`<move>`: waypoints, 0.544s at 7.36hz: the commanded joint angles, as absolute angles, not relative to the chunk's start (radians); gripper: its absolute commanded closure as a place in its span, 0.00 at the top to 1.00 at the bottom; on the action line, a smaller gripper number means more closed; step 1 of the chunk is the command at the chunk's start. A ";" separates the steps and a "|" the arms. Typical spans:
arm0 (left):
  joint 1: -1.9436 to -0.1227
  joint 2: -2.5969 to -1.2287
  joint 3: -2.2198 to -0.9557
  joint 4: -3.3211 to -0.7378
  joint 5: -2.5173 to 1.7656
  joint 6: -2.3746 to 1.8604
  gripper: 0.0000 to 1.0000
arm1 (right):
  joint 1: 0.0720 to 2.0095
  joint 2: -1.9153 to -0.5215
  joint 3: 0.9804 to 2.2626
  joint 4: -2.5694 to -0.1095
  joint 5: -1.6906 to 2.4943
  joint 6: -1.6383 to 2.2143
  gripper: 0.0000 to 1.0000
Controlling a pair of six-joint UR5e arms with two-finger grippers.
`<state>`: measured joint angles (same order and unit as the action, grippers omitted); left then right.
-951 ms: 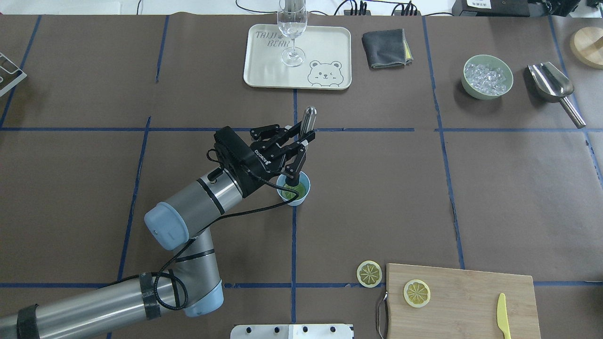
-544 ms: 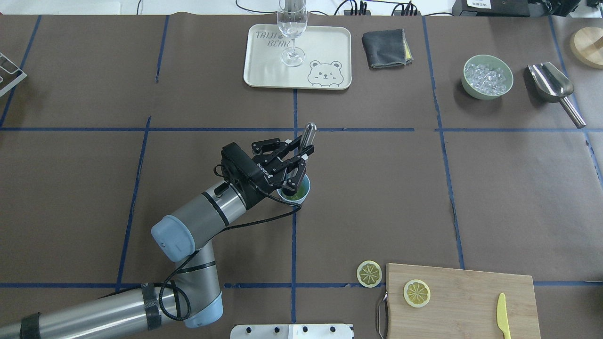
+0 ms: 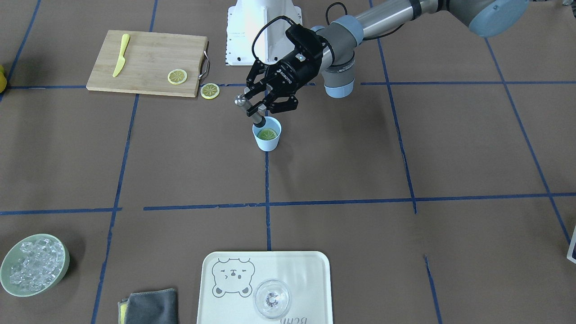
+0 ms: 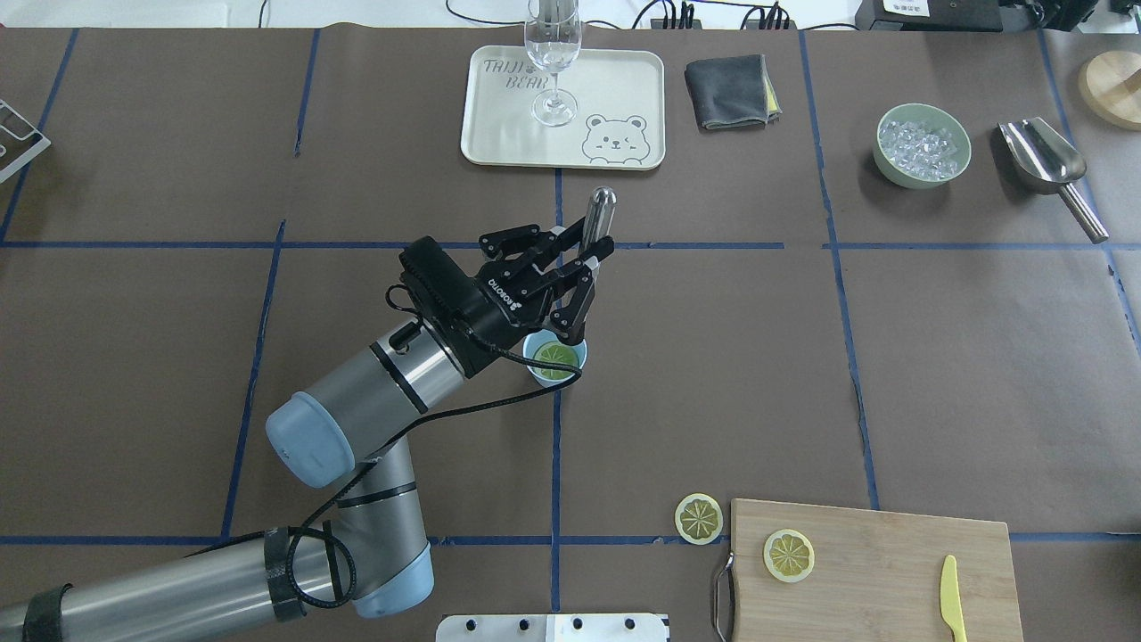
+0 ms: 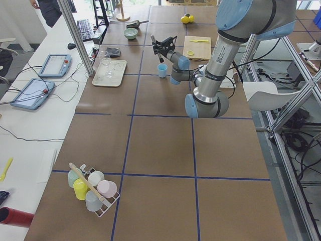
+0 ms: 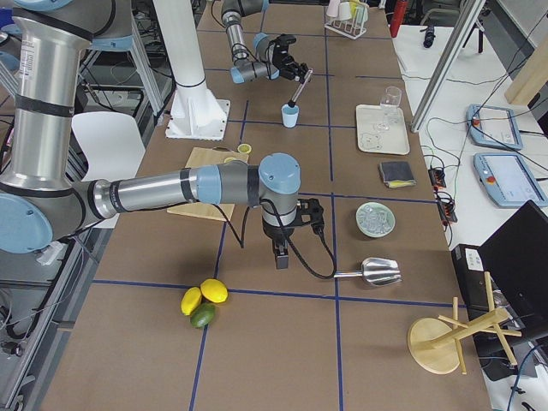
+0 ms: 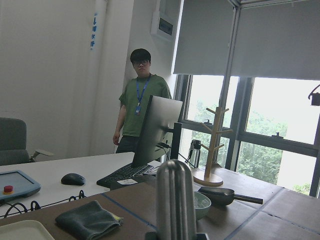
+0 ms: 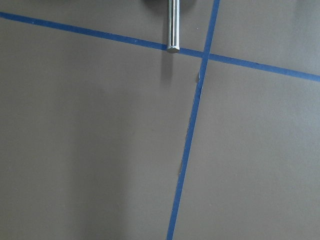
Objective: Squeeze lemon into cup
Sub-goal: 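Push the rod down into the cup onto the lemon slice, then lift the rod out of the cup and move it back toward its spot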
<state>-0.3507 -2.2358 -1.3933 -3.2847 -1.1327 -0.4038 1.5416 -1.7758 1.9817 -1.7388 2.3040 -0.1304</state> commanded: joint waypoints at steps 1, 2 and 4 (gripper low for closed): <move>-0.423 -2.227 -1.459 -3.126 -1.199 -0.406 0.00 | 1.542 -1.776 1.973 -1.735 2.304 -0.130 1.00; -0.460 -2.205 -1.501 -2.996 -1.266 -0.410 0.00 | 1.542 -1.778 1.971 -1.735 2.304 -0.130 1.00; -0.512 -2.125 -1.702 -2.583 -1.307 -0.438 0.00 | 1.546 -1.789 1.967 -1.735 2.303 -0.130 1.00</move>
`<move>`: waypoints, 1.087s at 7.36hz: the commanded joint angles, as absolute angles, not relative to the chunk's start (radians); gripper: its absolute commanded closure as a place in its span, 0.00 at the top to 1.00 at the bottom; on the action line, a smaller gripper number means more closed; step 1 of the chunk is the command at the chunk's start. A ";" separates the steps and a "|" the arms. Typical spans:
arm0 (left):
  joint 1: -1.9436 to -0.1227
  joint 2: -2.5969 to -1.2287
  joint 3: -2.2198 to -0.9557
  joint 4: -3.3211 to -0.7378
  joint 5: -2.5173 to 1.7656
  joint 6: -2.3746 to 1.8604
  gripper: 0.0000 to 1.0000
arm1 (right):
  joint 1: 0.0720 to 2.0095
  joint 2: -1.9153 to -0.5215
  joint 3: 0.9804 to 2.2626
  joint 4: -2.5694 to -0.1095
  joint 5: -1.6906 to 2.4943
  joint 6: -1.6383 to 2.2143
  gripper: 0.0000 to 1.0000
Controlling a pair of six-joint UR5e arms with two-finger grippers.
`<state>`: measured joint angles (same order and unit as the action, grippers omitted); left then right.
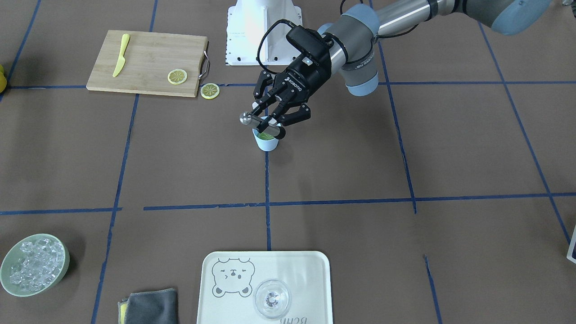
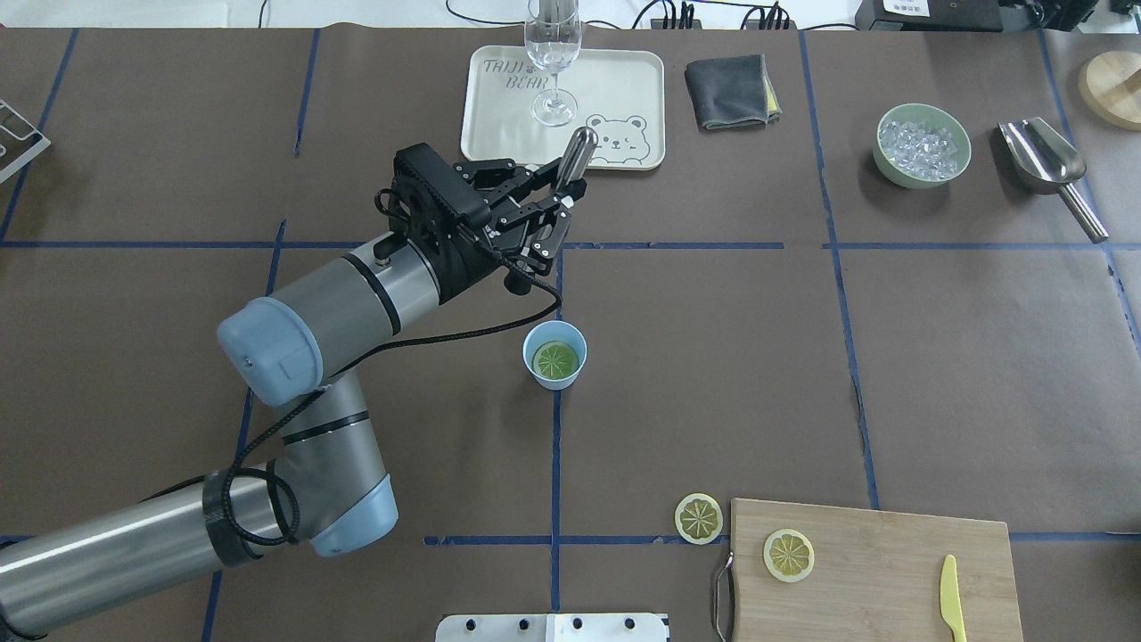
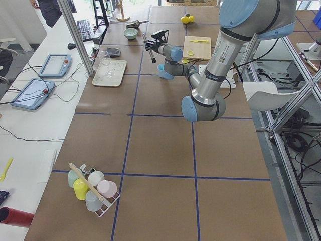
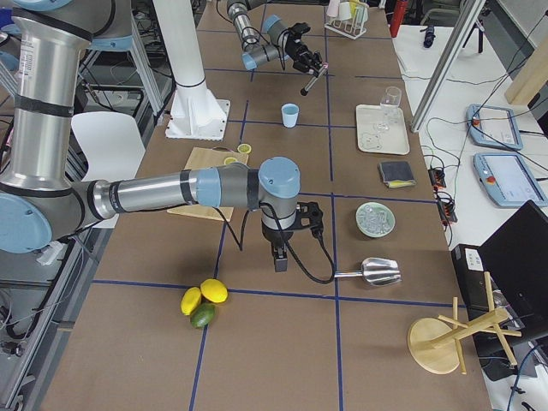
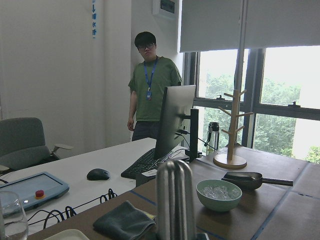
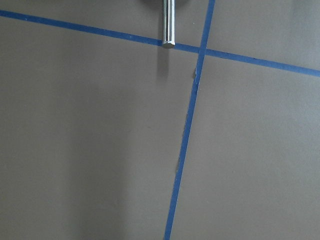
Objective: Squeeze lemon into cup
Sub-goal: 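Lift the rod out of the cup and move it back toward its spot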
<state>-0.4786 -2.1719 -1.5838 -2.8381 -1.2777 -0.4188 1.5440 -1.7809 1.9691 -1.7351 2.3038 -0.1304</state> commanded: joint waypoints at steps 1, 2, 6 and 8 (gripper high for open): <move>-0.561 -2.114 -1.759 -2.368 -1.381 -0.443 0.00 | 1.549 -1.792 1.967 -1.735 2.303 -0.130 1.00; -0.602 -2.086 -1.800 -2.233 -1.453 -0.443 0.00 | 1.549 -1.792 1.967 -1.735 2.303 -0.130 1.00; -0.810 -2.082 -1.919 -1.651 -1.712 -0.440 0.00 | 1.549 -1.792 1.967 -1.733 2.301 -0.130 1.00; -0.819 -1.981 -1.917 -1.628 -1.750 -0.580 0.00 | 1.549 -1.792 1.967 -1.733 2.302 -0.130 1.00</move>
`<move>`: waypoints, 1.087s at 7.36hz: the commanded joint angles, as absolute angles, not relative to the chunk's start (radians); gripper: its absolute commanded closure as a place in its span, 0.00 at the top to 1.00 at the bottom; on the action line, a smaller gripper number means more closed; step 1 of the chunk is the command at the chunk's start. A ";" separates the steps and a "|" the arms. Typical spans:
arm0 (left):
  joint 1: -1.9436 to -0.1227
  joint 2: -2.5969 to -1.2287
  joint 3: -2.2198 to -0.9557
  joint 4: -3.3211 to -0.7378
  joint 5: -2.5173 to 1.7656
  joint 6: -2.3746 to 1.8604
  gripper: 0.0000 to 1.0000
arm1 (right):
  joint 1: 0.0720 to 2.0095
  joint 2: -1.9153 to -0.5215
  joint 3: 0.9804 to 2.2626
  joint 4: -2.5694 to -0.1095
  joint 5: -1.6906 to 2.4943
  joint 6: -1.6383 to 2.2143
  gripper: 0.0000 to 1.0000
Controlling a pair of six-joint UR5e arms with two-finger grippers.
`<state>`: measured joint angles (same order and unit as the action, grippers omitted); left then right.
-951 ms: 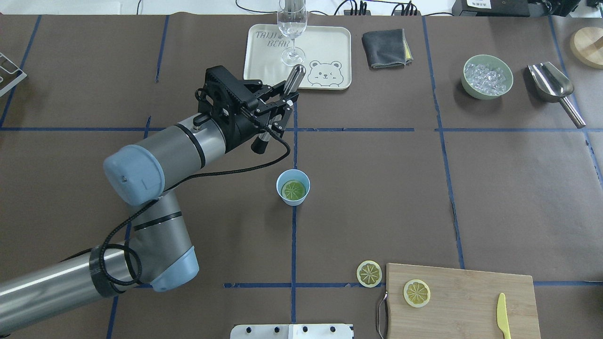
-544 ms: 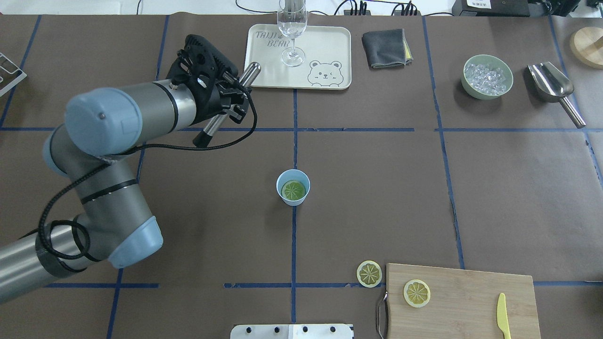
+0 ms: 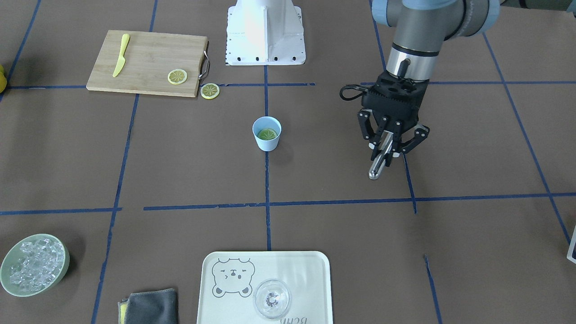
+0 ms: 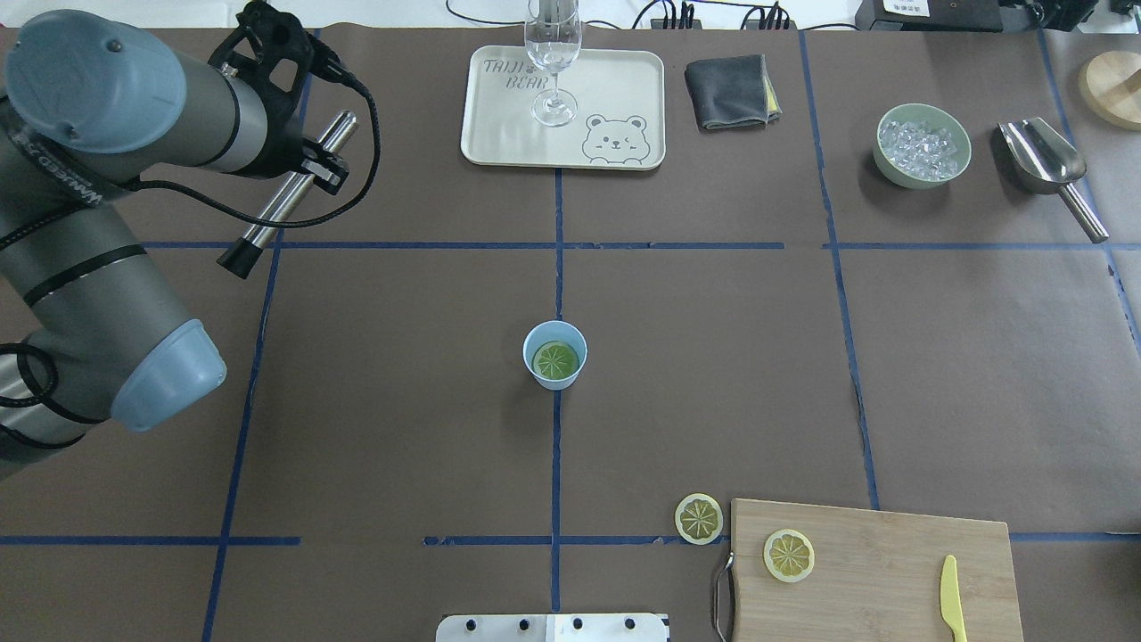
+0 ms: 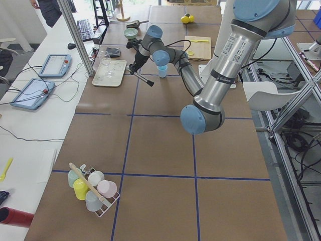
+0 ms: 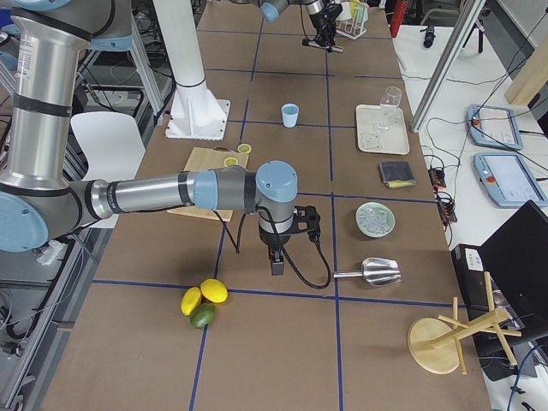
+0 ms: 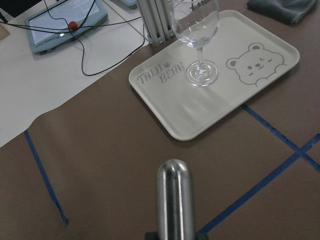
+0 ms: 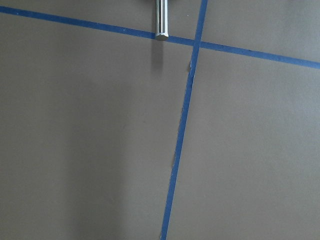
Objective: Squeeze lemon into cup
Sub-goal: 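Lower the rod onto the table and open the left gripper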
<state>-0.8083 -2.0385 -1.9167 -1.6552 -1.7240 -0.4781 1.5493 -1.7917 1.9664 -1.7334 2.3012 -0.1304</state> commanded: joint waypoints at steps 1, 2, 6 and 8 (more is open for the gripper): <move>-0.819 -1.955 -1.913 -1.632 -1.756 -0.694 0.00 | 1.549 -1.792 1.967 -1.733 2.301 -0.130 1.00; -0.819 -1.915 -1.913 -1.638 -1.756 -0.728 0.00 | 1.549 -1.792 1.967 -1.733 2.299 -0.130 1.00; -0.815 -1.714 -1.812 -1.954 -1.756 -0.768 0.00 | 1.549 -1.792 1.967 -1.732 2.298 -0.130 1.00; -0.807 -1.713 -1.769 -1.954 -1.750 -0.987 0.00 | 1.552 -1.792 1.968 -1.732 2.296 -0.130 1.00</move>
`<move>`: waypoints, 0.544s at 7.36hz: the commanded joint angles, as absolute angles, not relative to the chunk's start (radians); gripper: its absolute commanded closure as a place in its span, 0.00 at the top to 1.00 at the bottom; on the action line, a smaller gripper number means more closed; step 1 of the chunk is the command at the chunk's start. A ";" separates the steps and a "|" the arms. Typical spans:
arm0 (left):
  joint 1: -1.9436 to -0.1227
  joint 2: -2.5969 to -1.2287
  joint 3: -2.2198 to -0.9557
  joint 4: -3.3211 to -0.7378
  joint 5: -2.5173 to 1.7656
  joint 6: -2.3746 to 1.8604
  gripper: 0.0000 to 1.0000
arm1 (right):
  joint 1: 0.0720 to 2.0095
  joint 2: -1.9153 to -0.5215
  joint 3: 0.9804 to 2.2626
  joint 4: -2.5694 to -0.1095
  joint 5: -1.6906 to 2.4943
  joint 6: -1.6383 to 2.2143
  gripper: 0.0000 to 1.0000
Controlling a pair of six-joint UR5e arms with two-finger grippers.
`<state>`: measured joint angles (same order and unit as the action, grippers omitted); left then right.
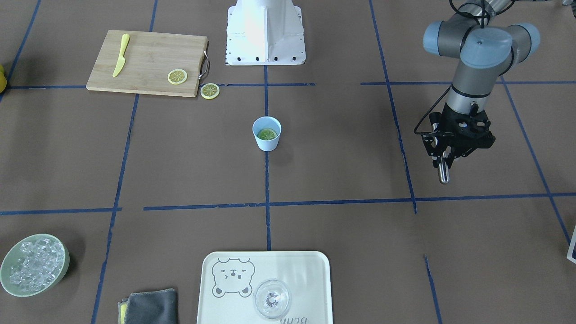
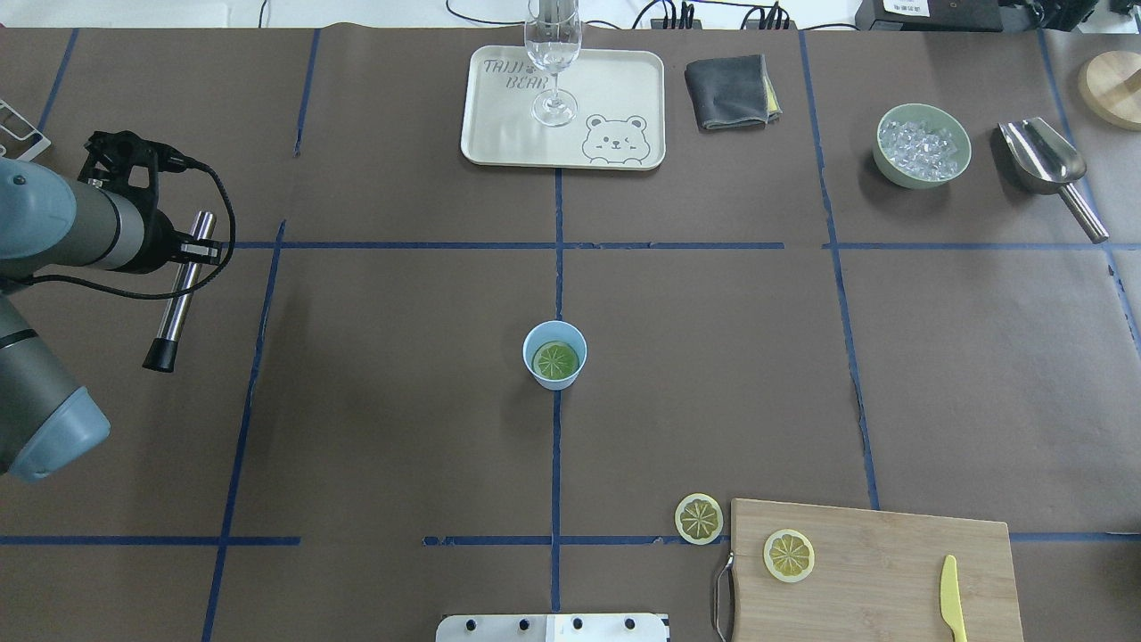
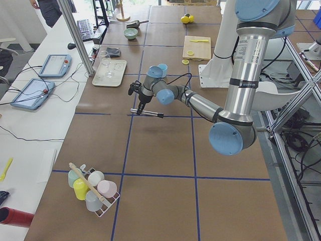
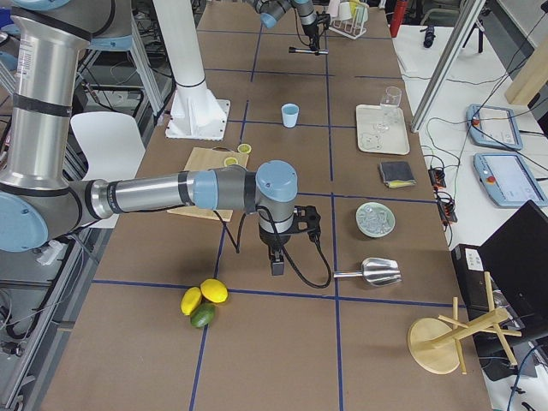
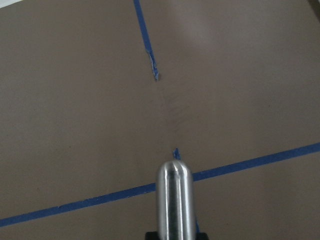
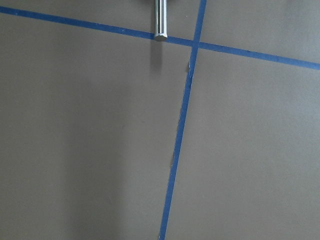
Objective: Squeeze lemon into cup
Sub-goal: 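Lower the rod onto the table and open the left gripper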
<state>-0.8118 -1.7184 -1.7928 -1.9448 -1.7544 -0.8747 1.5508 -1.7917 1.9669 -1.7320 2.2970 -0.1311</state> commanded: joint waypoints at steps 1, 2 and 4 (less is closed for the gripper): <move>-0.801 -1.713 -1.764 -1.953 -1.750 -1.000 0.00 | 1.554 -1.792 1.968 -1.732 2.296 -0.130 1.00; -0.798 -1.715 -1.738 -1.956 -1.749 -1.002 0.00 | 1.554 -1.792 1.968 -1.732 2.296 -0.132 1.00; -0.755 -1.715 -1.715 -1.957 -1.746 -0.994 0.00 | 1.554 -1.792 1.967 -1.732 2.295 -0.132 1.00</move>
<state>-0.7800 -1.7148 -1.7300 -1.9557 -1.7477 -0.9960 1.5538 -1.7917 1.9679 -1.7319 2.2960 -0.1317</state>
